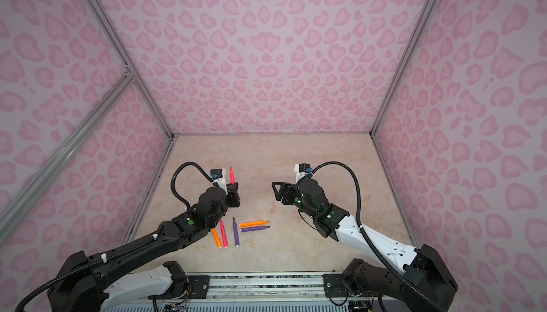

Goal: Insert the pens into the pen caps
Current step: 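Move the right gripper to the pink caps and grasp one cap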

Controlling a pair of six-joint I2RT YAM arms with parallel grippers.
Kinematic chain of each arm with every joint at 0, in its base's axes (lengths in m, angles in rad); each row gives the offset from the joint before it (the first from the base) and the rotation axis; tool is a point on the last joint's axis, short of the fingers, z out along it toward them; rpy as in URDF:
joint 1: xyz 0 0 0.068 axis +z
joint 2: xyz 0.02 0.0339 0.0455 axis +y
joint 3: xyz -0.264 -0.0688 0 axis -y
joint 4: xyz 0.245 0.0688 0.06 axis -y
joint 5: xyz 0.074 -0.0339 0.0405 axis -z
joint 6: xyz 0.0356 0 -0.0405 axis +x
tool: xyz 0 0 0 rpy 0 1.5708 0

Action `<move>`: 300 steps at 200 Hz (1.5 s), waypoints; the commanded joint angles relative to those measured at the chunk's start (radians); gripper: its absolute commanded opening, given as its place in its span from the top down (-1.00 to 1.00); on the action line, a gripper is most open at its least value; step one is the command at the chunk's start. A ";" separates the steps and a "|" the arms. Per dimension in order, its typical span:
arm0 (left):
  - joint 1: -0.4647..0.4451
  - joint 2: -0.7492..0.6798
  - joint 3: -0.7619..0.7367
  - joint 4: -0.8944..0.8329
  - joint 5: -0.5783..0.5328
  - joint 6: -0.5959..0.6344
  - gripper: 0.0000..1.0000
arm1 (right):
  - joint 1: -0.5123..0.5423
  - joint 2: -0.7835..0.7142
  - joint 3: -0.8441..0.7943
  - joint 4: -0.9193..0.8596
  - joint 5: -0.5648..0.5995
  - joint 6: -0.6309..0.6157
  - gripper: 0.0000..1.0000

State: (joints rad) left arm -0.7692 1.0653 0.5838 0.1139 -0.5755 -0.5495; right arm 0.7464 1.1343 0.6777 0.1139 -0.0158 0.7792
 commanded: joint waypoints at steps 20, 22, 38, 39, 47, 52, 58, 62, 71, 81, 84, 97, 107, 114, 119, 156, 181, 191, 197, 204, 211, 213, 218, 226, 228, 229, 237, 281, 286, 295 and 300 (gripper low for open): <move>0.016 -0.039 -0.052 -0.066 -0.106 0.011 0.92 | 0.056 0.126 0.032 -0.230 0.206 -0.046 -0.27; 0.016 -0.034 -0.052 -0.066 -0.105 0.011 0.92 | 0.056 0.133 0.031 -0.229 0.209 -0.044 -0.27; 0.034 0.004 -0.002 -0.103 -0.070 0.010 0.92 | 0.052 0.241 0.062 -0.237 0.139 -0.007 -0.20; 0.035 0.005 0.002 -0.104 -0.065 0.013 0.92 | 0.052 0.244 0.066 -0.240 0.134 -0.006 -0.19; 0.038 0.010 0.023 -0.108 -0.025 0.032 0.92 | 0.073 0.291 0.096 -0.249 0.115 -0.010 -0.21; 0.038 0.007 0.025 -0.101 0.005 0.046 0.92 | 0.089 0.313 0.118 -0.259 0.112 -0.012 -0.23; 0.038 -0.003 0.019 -0.086 0.039 0.061 0.92 | 0.106 0.333 0.137 -0.275 0.122 -0.014 -0.24; 0.038 -0.012 0.013 -0.078 0.053 0.066 0.92 | 0.119 0.346 0.150 -0.287 0.133 -0.014 -0.25; 0.039 -0.033 -0.004 -0.070 0.058 0.066 0.92 | 0.144 0.367 0.170 -0.306 0.156 -0.015 -0.25; 0.038 -0.057 -0.013 -0.070 0.045 0.064 0.92 | 0.152 0.380 0.175 -0.313 0.166 -0.009 -0.23; 0.038 -0.063 -0.015 -0.070 0.042 0.066 0.92 | 0.152 0.383 0.174 -0.314 0.166 -0.007 -0.22; 0.038 -0.086 -0.021 -0.064 0.043 0.079 0.92 | 0.152 0.401 0.178 -0.320 0.175 -0.005 -0.22; 0.038 -0.096 -0.021 -0.066 0.045 0.079 0.92 | 0.151 0.417 0.193 -0.345 0.193 0.001 -0.21; 0.039 -0.100 -0.023 -0.064 0.051 0.079 0.92 | 0.148 0.433 0.209 -0.363 0.198 0.000 -0.19; 0.039 -0.102 -0.025 -0.061 0.057 0.079 0.93 | 0.147 0.447 0.221 -0.374 0.200 -0.004 -0.17; 0.038 -0.097 -0.015 -0.065 0.084 0.077 0.92 | 0.146 0.575 0.334 -0.461 0.168 -0.045 -0.21; 0.038 -0.110 -0.018 -0.066 0.069 0.086 0.92 | 0.143 0.649 0.379 -0.500 0.160 -0.049 -0.09; 0.039 -0.116 -0.019 -0.068 0.065 0.087 0.92 | 0.137 0.668 0.391 -0.510 0.157 -0.049 -0.04; 0.039 -0.119 -0.019 -0.068 0.068 0.089 0.92 | 0.135 0.674 0.395 -0.516 0.159 -0.047 -0.03; 0.038 -0.122 -0.018 -0.069 0.073 0.091 0.92 | 0.135 0.675 0.396 -0.519 0.172 -0.047 -0.03; 0.040 -0.126 -0.017 -0.071 0.077 0.092 0.92 | 0.134 0.672 0.395 -0.523 0.187 -0.047 -0.05; 0.040 -0.127 -0.017 -0.071 0.077 0.093 0.92 | 0.134 0.671 0.394 -0.526 0.191 -0.047 -0.06; 0.039 -0.127 -0.017 -0.071 0.077 0.094 0.92 | 0.132 0.667 0.394 -0.526 0.198 -0.047 -0.07; 0.039 -0.131 -0.017 -0.072 0.075 0.094 0.92 | 0.128 0.668 0.393 -0.528 0.199 -0.047 -0.07; 0.039 -0.132 -0.016 -0.074 0.075 0.094 0.92 | 0.127 0.667 0.394 -0.528 0.198 -0.048 -0.07; 0.040 -0.132 -0.016 -0.075 0.075 0.094 0.92 | 0.127 0.668 0.393 -0.528 0.198 -0.048 -0.07; 0.038 -0.137 -0.016 -0.074 0.076 0.095 0.92 | 0.123 0.671 0.393 -0.529 0.196 -0.049 -0.06; 0.038 -0.144 -0.019 -0.077 0.078 0.094 0.93 | 0.098 0.715 0.414 -0.542 0.160 -0.052 0.07; 0.039 -0.145 -0.017 -0.077 0.081 0.094 0.92 | 0.098 0.717 0.414 -0.542 0.156 -0.051 0.08; 0.039 -0.146 -0.018 -0.080 0.082 0.094 0.92 | 0.099 0.718 0.412 -0.541 0.153 -0.049 0.10; 0.039 -0.148 -0.017 -0.079 0.080 0.094 0.92 | 0.098 0.717 0.412 -0.540 0.150 -0.049 0.11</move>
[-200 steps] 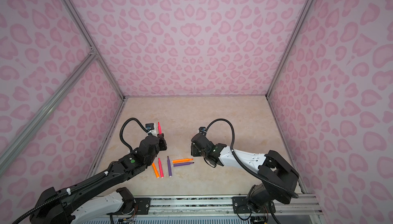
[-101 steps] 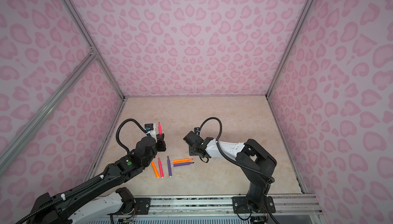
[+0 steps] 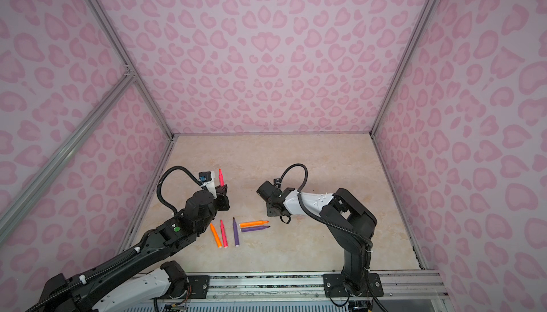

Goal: Insert the pens into the pen caps
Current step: 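Move the right gripper to the pink caps and grasp one cap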

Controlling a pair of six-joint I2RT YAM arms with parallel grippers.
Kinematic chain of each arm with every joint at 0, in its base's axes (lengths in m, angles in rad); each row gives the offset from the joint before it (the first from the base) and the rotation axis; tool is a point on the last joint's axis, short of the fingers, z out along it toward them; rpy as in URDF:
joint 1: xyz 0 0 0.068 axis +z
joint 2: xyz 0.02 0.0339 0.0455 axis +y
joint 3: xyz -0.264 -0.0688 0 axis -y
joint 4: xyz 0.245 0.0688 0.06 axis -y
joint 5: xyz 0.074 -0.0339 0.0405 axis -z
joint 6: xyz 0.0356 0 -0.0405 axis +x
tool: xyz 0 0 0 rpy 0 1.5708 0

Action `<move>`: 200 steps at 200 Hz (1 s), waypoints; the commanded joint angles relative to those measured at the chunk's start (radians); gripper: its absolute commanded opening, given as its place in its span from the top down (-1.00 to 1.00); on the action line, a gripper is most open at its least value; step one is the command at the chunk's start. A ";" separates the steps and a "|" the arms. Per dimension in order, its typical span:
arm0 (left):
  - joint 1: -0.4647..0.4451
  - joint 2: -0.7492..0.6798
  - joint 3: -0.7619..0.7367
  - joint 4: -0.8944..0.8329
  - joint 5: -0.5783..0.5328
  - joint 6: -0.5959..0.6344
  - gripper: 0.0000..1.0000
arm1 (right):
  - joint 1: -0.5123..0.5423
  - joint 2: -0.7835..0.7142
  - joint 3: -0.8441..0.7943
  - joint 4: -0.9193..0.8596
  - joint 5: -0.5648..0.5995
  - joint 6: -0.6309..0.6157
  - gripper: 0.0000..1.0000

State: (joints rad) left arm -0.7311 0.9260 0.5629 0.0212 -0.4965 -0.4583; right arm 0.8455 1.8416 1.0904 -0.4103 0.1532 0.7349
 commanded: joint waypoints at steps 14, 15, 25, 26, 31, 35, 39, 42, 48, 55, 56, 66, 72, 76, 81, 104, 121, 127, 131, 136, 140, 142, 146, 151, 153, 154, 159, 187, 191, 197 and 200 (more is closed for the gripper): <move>0.001 -0.014 0.002 0.016 -0.002 0.007 0.93 | -0.001 0.008 -0.004 -0.011 -0.020 -0.003 0.13; 0.001 -0.014 0.002 0.016 -0.003 0.008 0.92 | 0.000 0.008 -0.004 -0.010 -0.019 -0.003 0.13; 0.001 -0.015 0.000 0.017 -0.010 0.009 0.93 | -0.003 0.011 -0.001 -0.014 -0.013 -0.005 0.13; 0.000 -0.015 0.000 0.016 -0.011 0.009 0.93 | -0.003 0.011 -0.001 -0.014 -0.013 -0.005 0.13; 0.001 -0.016 0.000 0.017 -0.014 0.009 0.92 | -0.002 0.016 0.002 -0.017 -0.012 -0.004 0.14; 0.002 -0.016 0.000 0.016 -0.014 0.009 0.92 | -0.004 0.019 0.005 -0.020 -0.014 -0.005 0.14; 0.001 -0.014 0.000 0.017 -0.012 0.008 0.92 | -0.004 0.022 0.006 -0.022 -0.013 -0.006 0.14; 0.001 -0.013 0.001 0.017 -0.010 0.007 0.92 | -0.003 0.023 0.009 -0.023 -0.015 -0.006 0.15; 0.001 -0.012 0.001 0.016 -0.005 0.006 0.92 | -0.003 0.027 0.011 -0.026 -0.016 -0.006 0.16; 0.002 -0.010 0.002 0.017 0.002 0.005 0.92 | -0.005 0.032 0.011 -0.026 -0.020 -0.006 0.17; 0.001 -0.010 0.002 0.017 0.003 0.004 0.92 | -0.005 0.033 0.012 -0.026 -0.020 -0.005 0.17; 0.001 -0.006 0.002 0.018 0.007 0.003 0.92 | -0.005 0.039 0.015 -0.028 -0.025 -0.004 0.20; 0.002 -0.005 0.004 0.017 0.007 0.003 0.92 | -0.005 0.041 0.015 -0.029 -0.027 -0.003 0.22; 0.002 -0.003 0.004 0.016 0.008 0.003 0.93 | -0.005 0.043 0.014 -0.028 -0.028 -0.002 0.23; 0.001 -0.003 0.005 0.016 0.007 0.003 0.93 | -0.005 0.042 0.014 -0.029 -0.028 0.000 0.24; 0.001 -0.006 0.002 0.018 0.003 0.003 0.93 | -0.008 0.042 0.014 -0.030 -0.025 0.001 0.31; 0.001 -0.003 0.002 0.018 0.010 0.001 0.92 | -0.006 0.046 0.014 -0.029 -0.028 0.003 0.35; 0.001 -0.004 0.003 0.019 0.015 0.000 0.92 | -0.007 0.047 0.014 -0.028 -0.028 0.001 0.36; 0.002 -0.002 0.003 0.020 0.016 0.000 0.92 | -0.008 0.048 0.014 -0.029 -0.028 0.001 0.37; 0.002 -0.001 0.003 0.020 0.018 0.000 0.93 | -0.007 0.049 0.016 -0.030 -0.029 0.001 0.39; 0.001 0.000 0.002 0.020 0.018 0.000 0.92 | -0.006 0.050 0.017 -0.031 -0.029 0.001 0.40; 0.001 0.001 0.001 0.022 0.018 0.000 0.92 | -0.007 0.050 0.016 -0.031 -0.029 0.001 0.41; 0.002 0.002 0.001 0.022 0.017 0.000 0.92 | -0.008 0.050 0.016 -0.031 -0.030 0.002 0.42; 0.002 0.006 -0.001 0.027 0.015 0.000 0.92 | -0.008 0.049 0.016 -0.032 -0.032 0.001 0.44; 0.002 0.006 -0.003 0.028 0.014 0.000 0.92 | -0.007 0.048 0.016 -0.032 -0.032 0.001 0.45; 0.001 0.007 -0.003 0.030 0.013 0.000 0.92 | -0.006 0.048 0.015 -0.032 -0.033 0.002 0.45; 0.001 0.012 -0.003 0.033 0.012 0.000 0.92 | -0.007 0.046 0.014 -0.030 -0.034 0.003 0.49; 0.002 0.063 -0.015 0.064 0.000 -0.005 0.92 | -0.008 0.040 0.004 -0.019 -0.068 0.007 0.63; 0.002 0.076 -0.016 0.071 0.000 -0.006 0.92 | -0.007 0.039 0.002 -0.017 -0.074 0.008 0.64; 0.001 0.096 -0.015 0.077 0.001 -0.008 0.92 | -0.006 0.035 -0.002 -0.012 -0.085 0.009 0.66; 0.001 0.107 -0.012 0.077 0.000 -0.007 0.92 | -0.006 0.032 -0.006 -0.008 -0.088 0.009 0.67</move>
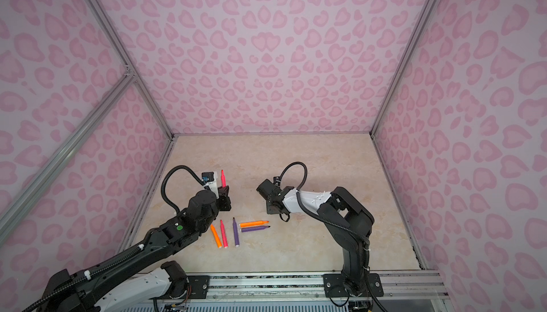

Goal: Insert the pens into the pen caps
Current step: 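Move the right gripper to the pink caps and grasp one cap, then lift the cap with the right gripper toward the highlighter in the left gripper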

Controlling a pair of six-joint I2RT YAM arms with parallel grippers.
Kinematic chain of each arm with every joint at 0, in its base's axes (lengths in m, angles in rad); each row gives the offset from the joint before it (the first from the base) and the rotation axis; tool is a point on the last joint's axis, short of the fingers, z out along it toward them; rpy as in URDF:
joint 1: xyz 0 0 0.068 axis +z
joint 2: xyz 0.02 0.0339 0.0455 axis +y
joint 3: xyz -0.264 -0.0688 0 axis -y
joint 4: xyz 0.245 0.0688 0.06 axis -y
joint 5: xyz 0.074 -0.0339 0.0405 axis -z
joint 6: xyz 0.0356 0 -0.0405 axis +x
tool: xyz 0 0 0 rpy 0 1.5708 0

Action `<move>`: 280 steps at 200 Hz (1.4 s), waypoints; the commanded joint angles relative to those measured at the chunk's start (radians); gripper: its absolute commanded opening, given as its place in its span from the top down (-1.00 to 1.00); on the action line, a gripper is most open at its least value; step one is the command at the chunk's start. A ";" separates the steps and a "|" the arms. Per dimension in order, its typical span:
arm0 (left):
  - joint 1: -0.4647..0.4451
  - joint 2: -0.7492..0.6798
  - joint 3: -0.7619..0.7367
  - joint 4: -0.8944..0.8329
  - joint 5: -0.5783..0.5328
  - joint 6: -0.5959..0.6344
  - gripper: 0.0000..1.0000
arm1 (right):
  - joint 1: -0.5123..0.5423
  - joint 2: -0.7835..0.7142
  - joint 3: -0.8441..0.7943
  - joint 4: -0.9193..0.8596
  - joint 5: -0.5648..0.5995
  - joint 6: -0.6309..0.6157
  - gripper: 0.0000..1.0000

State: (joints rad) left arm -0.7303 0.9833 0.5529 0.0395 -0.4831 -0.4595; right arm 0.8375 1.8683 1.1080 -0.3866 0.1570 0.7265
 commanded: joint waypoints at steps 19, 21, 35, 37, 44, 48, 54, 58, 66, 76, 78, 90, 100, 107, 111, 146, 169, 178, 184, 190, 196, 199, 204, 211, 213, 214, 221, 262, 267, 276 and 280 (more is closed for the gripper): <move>0.001 0.113 0.047 0.016 -0.031 0.007 0.92 | -0.004 -0.012 -0.023 -0.038 -0.073 0.014 0.72; 0.000 0.117 0.052 0.009 -0.035 0.007 0.92 | -0.005 -0.014 -0.022 -0.039 -0.072 0.014 0.73; 0.000 0.107 0.074 -0.037 -0.037 -0.007 0.92 | -0.015 -0.037 -0.034 -0.028 -0.069 0.014 0.76; 0.000 0.100 0.070 -0.029 -0.030 -0.005 0.92 | -0.016 -0.039 -0.037 -0.025 -0.069 0.016 0.77; 0.001 0.066 0.041 0.009 -0.004 0.003 0.92 | -0.021 -0.051 -0.044 -0.020 -0.070 0.016 0.77; 0.000 0.047 0.023 0.028 0.004 0.006 0.92 | -0.023 -0.057 -0.047 -0.020 -0.070 0.016 0.78; 0.001 0.017 -0.002 0.050 0.008 0.008 0.92 | -0.027 -0.065 -0.051 -0.020 -0.067 0.015 0.79; 0.001 0.000 -0.013 0.057 0.006 0.009 0.92 | -0.028 -0.069 -0.051 -0.019 -0.067 0.015 0.80; 0.000 -0.024 -0.020 0.057 0.005 0.011 0.92 | -0.032 -0.079 -0.058 -0.015 -0.060 0.014 0.83; 0.000 -0.041 -0.026 0.067 0.021 0.021 0.92 | -0.041 -0.095 -0.066 -0.012 -0.055 0.010 0.84; 0.001 -0.042 -0.028 0.072 0.026 0.022 0.92 | -0.042 -0.096 -0.068 -0.011 -0.055 0.009 0.84; 0.002 -0.038 -0.032 0.090 0.057 0.032 0.92 | -0.058 -0.118 -0.080 -0.003 -0.066 0.002 0.88; 0.000 -0.026 -0.020 0.087 0.072 0.042 0.92 | -0.071 -0.147 -0.095 0.009 -0.070 -0.002 0.89; 0.000 -0.018 -0.021 0.097 0.076 0.049 0.92 | -0.078 -0.170 -0.106 0.015 -0.059 -0.007 0.89; 0.001 -0.015 -0.022 0.101 0.074 0.050 0.93 | -0.083 -0.185 -0.110 0.015 -0.049 -0.010 0.89; 0.001 -0.023 -0.027 0.113 0.079 0.065 0.92 | -0.099 -0.324 -0.168 0.052 -0.005 -0.028 0.90; 0.000 -0.067 -0.052 0.144 0.133 0.064 0.92 | -0.099 -0.426 -0.218 0.099 0.053 -0.038 0.90; 0.001 -0.078 -0.059 0.144 0.158 0.053 0.92 | -0.103 -0.465 -0.231 0.119 0.065 -0.042 0.93; 0.001 -0.082 -0.062 0.171 0.184 0.049 0.92 | -0.101 -0.491 -0.237 0.130 0.074 -0.042 0.93; 0.001 -0.087 -0.061 0.180 0.204 0.042 0.92 | -0.101 -0.519 -0.240 0.136 0.079 -0.038 0.94; 0.000 -0.087 -0.057 0.178 0.225 0.032 0.92 | -0.101 -0.545 -0.241 0.139 0.082 -0.033 0.94; 0.000 -0.089 -0.056 0.181 0.237 0.029 0.92 | -0.104 -0.558 -0.239 0.140 0.081 -0.031 0.94; 0.001 -0.090 -0.056 0.186 0.259 0.022 0.92 | -0.103 -0.580 -0.237 0.139 0.085 -0.023 0.94; 0.000 -0.092 -0.059 0.197 0.287 -0.005 0.92 | -0.103 -0.609 -0.231 0.131 0.103 -0.005 0.95; 0.001 -0.093 -0.061 0.201 0.293 -0.015 0.92 | -0.103 -0.618 -0.228 0.126 0.111 0.001 0.95; 0.001 -0.093 -0.062 0.202 0.296 -0.022 0.92 | -0.104 -0.622 -0.226 0.124 0.115 0.004 0.95; 0.000 -0.089 -0.068 0.215 0.310 -0.060 0.92 | -0.106 -0.651 -0.214 0.102 0.133 0.025 0.95; 0.001 0.070 0.110 0.161 0.370 -0.200 0.92 | -0.130 -0.790 -0.199 0.200 0.149 0.018 0.81; 0.001 0.098 0.126 0.177 0.393 -0.205 0.92 | -0.131 -0.800 -0.208 0.225 0.156 0.001 0.83; 0.001 0.154 0.147 0.212 0.426 -0.207 0.92 | -0.133 -0.818 -0.239 0.280 0.175 -0.040 0.88; 0.001 0.177 0.149 0.235 0.444 -0.202 0.92 | -0.135 -0.825 -0.262 0.306 0.182 -0.057 0.89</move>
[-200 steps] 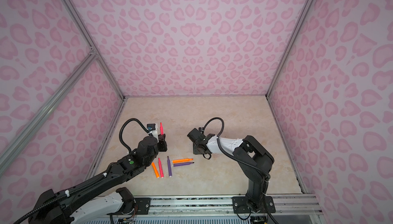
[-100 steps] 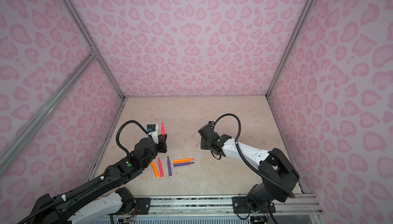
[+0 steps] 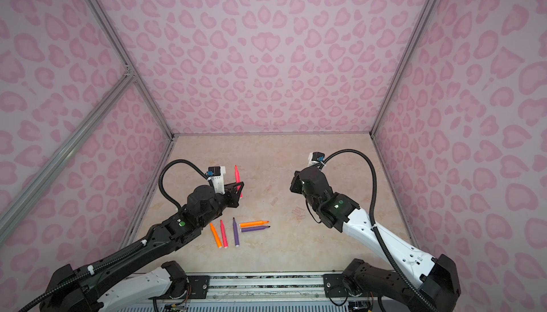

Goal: Insert the pens into the pen caps
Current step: 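Lift the cap with the right gripper toward the highlighter in the left gripper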

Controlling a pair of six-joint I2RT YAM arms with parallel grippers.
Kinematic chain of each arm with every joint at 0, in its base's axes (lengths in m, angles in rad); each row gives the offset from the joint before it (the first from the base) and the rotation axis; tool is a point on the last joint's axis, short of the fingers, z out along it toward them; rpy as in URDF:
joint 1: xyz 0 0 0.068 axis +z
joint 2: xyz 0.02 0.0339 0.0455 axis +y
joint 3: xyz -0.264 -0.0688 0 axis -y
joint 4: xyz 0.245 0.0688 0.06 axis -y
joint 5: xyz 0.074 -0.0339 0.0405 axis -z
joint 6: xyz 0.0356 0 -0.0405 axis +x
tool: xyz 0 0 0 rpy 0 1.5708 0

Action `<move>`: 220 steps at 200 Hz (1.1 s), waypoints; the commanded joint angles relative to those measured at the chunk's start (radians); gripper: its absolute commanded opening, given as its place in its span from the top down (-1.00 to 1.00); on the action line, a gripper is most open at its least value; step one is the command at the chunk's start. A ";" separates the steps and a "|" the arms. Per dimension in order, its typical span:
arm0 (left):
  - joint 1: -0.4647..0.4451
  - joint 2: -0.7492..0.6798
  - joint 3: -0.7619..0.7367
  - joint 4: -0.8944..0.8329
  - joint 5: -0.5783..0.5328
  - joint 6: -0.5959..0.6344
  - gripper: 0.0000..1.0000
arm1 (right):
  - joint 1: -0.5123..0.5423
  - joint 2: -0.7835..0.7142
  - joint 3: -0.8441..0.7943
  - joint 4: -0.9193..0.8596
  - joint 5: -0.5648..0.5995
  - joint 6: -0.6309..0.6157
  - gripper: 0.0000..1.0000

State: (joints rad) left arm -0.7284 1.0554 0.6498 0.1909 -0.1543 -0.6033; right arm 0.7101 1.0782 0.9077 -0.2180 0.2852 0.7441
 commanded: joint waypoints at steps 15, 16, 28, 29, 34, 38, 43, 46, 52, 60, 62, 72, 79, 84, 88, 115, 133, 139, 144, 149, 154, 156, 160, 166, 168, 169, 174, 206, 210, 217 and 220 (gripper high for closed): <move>-0.005 0.184 0.025 0.227 0.238 0.025 0.93 | -0.042 -0.059 -0.135 0.199 0.029 -0.081 0.88; -0.007 0.190 0.024 0.233 0.249 0.032 0.92 | -0.046 -0.059 -0.140 0.201 0.026 -0.079 0.88; -0.024 0.231 0.023 0.243 0.310 0.125 0.92 | -0.090 -0.072 -0.180 0.233 -0.073 -0.060 0.91; -0.026 0.233 0.024 0.240 0.310 0.129 0.92 | -0.092 -0.072 -0.184 0.237 -0.080 -0.059 0.91; -0.037 0.244 0.024 0.231 0.315 0.138 0.92 | -0.105 -0.076 -0.195 0.250 -0.101 -0.051 0.93; -0.042 0.250 0.022 0.238 0.326 0.138 0.92 | -0.112 -0.080 -0.206 0.258 -0.113 -0.041 0.92; -0.051 0.256 0.017 0.258 0.351 0.138 0.92 | -0.118 -0.086 -0.218 0.271 -0.123 -0.034 0.92; -0.058 0.261 0.016 0.268 0.366 0.141 0.92 | -0.121 -0.090 -0.225 0.284 -0.128 -0.032 0.92; -0.077 0.271 0.024 0.277 0.389 0.153 0.92 | -0.126 -0.099 -0.244 0.311 -0.145 -0.032 0.92; -0.114 0.288 0.059 0.251 0.394 0.189 0.92 | -0.130 -0.113 -0.267 0.348 -0.162 -0.032 0.90; -0.125 0.292 0.067 0.242 0.392 0.199 0.92 | -0.130 -0.116 -0.272 0.358 -0.167 -0.032 0.90; -0.174 0.317 0.108 0.203 0.387 0.242 0.92 | -0.130 -0.131 -0.297 0.404 -0.192 -0.032 0.87; -0.197 0.336 0.121 0.199 0.402 0.252 0.92 | -0.130 -0.140 -0.311 0.431 -0.211 -0.032 0.87; -0.207 0.349 0.125 0.206 0.421 0.248 0.92 | -0.130 -0.143 -0.319 0.449 -0.226 -0.030 0.87; -0.212 0.362 0.129 0.214 0.437 0.241 0.92 | -0.130 -0.146 -0.325 0.462 -0.237 -0.029 0.87; -0.217 0.418 0.158 0.224 0.488 0.196 0.92 | -0.130 -0.162 -0.335 0.483 -0.261 -0.033 0.92; -0.217 0.421 0.161 0.209 0.460 0.186 0.92 | -0.131 -0.195 -0.358 0.492 -0.236 -0.033 0.93; -0.217 0.422 0.160 0.207 0.459 0.186 0.92 | -0.133 -0.207 -0.370 0.503 -0.226 -0.034 0.91; -0.217 0.422 0.162 0.205 0.458 0.187 0.92 | -0.133 -0.217 -0.380 0.514 -0.221 -0.032 0.89; -0.217 0.424 0.163 0.205 0.461 0.186 0.93 | -0.135 -0.222 -0.391 0.528 -0.221 -0.029 0.88; -0.217 0.423 0.163 0.206 0.464 0.185 0.92 | -0.136 -0.228 -0.400 0.544 -0.226 -0.025 0.87; -0.217 0.425 0.164 0.206 0.466 0.183 0.92 | -0.137 -0.230 -0.403 0.548 -0.230 -0.025 0.87; -0.217 0.427 0.165 0.207 0.466 0.182 0.92 | -0.138 -0.233 -0.407 0.558 -0.237 -0.022 0.87; -0.217 0.429 0.168 0.206 0.469 0.181 0.92 | -0.139 -0.233 -0.412 0.569 -0.248 -0.020 0.88; -0.217 0.430 0.168 0.206 0.469 0.181 0.92 | -0.139 -0.233 -0.412 0.573 -0.252 -0.020 0.88; -0.217 0.430 0.169 0.206 0.469 0.180 0.93 | -0.139 -0.234 -0.412 0.574 -0.252 -0.020 0.88; -0.217 0.432 0.169 0.205 0.468 0.179 0.92 | -0.139 -0.233 -0.410 0.577 -0.262 -0.020 0.90; -0.217 0.432 0.169 0.203 0.464 0.171 0.92 | -0.139 -0.232 -0.407 0.575 -0.272 -0.010 0.94; -0.216 0.434 0.169 0.203 0.466 0.169 0.93 | -0.139 -0.232 -0.409 0.576 -0.274 -0.007 0.94; -0.217 0.434 0.170 0.203 0.470 0.169 0.92 | -0.138 -0.230 -0.408 0.578 -0.279 -0.005 0.93; -0.217 0.434 0.172 0.203 0.472 0.169 0.92 | -0.139 -0.229 -0.407 0.577 -0.281 -0.004 0.93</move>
State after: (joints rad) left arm -0.9436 1.4826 0.8051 0.3717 0.2970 -0.4255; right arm 0.5694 0.8467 0.5030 0.3172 0.0257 0.7231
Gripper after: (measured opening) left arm 0.170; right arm 0.139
